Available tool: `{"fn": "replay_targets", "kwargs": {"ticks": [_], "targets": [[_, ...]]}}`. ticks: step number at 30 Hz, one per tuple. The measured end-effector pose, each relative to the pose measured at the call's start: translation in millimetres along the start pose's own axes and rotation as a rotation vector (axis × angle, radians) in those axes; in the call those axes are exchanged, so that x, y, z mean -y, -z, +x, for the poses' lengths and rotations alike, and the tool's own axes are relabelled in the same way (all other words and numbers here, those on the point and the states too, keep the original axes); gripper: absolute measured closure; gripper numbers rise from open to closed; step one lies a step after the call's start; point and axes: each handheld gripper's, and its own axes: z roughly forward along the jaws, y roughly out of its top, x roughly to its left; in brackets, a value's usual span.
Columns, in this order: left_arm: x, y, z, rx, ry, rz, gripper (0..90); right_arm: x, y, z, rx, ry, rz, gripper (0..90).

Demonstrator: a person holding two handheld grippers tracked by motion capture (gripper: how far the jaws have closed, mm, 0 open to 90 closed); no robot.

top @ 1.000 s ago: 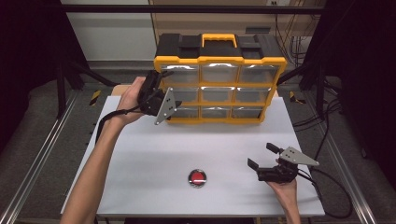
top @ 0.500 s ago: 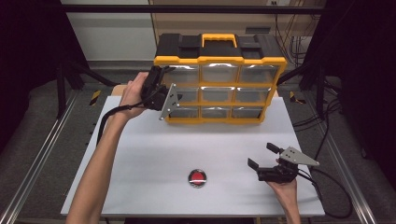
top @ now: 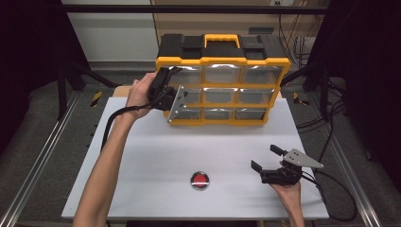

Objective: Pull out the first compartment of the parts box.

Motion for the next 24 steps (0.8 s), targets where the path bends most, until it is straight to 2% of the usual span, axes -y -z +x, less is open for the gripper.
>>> {"fn": "replay_targets", "kwargs": {"ticks": [7, 14, 24], "targets": [[2.6, -3.6, 0.3, -0.030, -0.020, -0.003, 20.9, -0.3, 0.4, -0.2, 0.001, 0.001, -0.001, 0.7], [5.7, -4.0, 1.5, -0.038, -0.036, 0.001, 23.1, -0.1, 0.1, 0.0, -0.001, -0.001, -0.001, 0.7], [2.3, -7.3, 2.0, -0.061, -0.121, 0.042, 30.6, 0.0, -0.3, 0.0, -0.001, -0.002, 0.002, 0.7]]}}
